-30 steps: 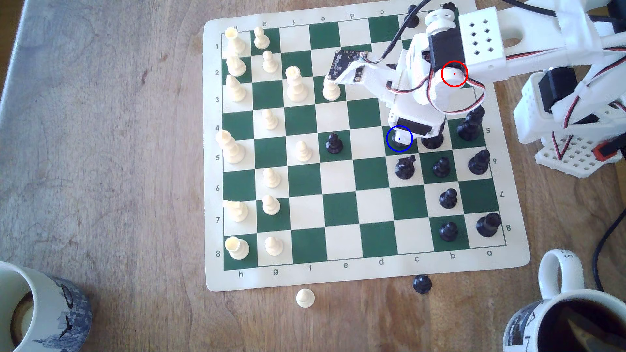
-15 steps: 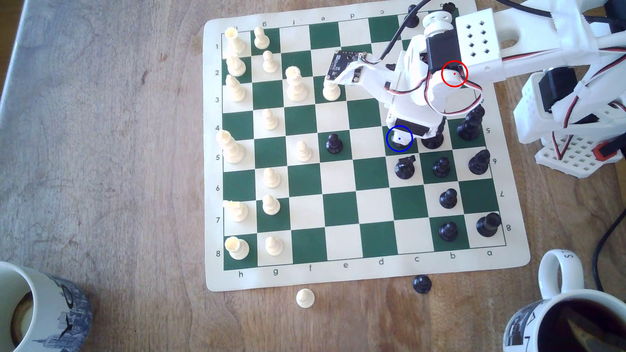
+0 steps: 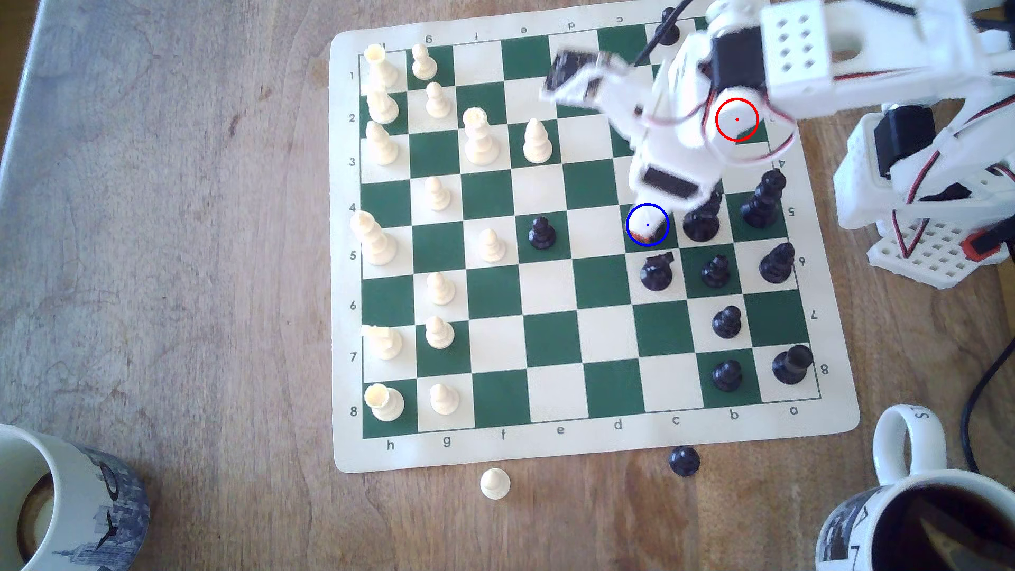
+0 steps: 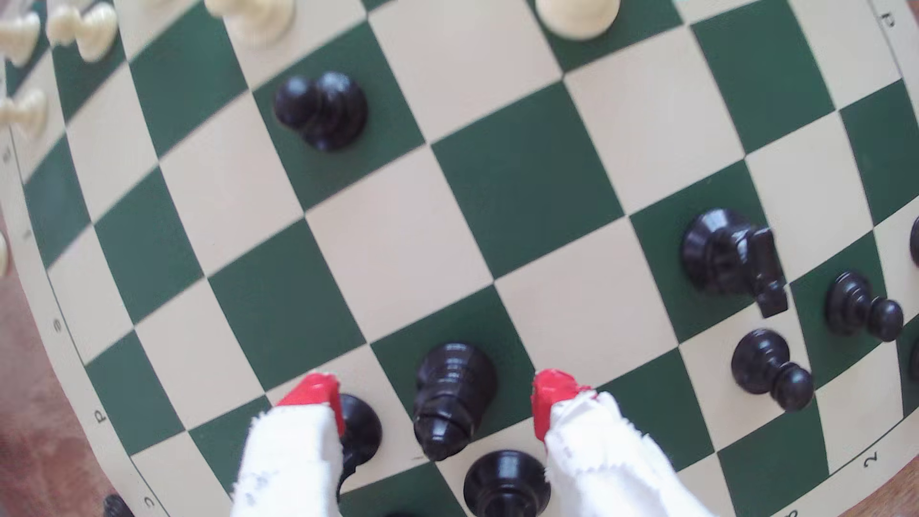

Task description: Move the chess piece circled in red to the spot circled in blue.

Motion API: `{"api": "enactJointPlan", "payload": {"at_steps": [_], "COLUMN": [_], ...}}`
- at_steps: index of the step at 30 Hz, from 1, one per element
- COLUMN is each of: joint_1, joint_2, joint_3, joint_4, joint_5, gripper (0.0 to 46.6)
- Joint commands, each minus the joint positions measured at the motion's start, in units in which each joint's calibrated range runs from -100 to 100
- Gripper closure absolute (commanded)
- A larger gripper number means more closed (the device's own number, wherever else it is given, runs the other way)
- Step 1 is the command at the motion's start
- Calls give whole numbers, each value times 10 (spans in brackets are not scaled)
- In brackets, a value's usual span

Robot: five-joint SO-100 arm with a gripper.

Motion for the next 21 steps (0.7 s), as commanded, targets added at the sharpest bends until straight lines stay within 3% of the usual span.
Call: {"api": "enactJointPlan", "payload": {"at_steps": [1,5,8,9,10,15,21], "joint_1": [22,27,37,38,41,58,50], "joint_2": [-116,-184,-228,-239,-258,-278,-331], "joint_3": [26,110,189,210,245,311,377], "joint_4": [-92,-249,-397,-441,-518,-720,-921], "joint_5": [10,46,53,53,53,59,75], "gripper": [255,300,322,342,394,458,464]}}
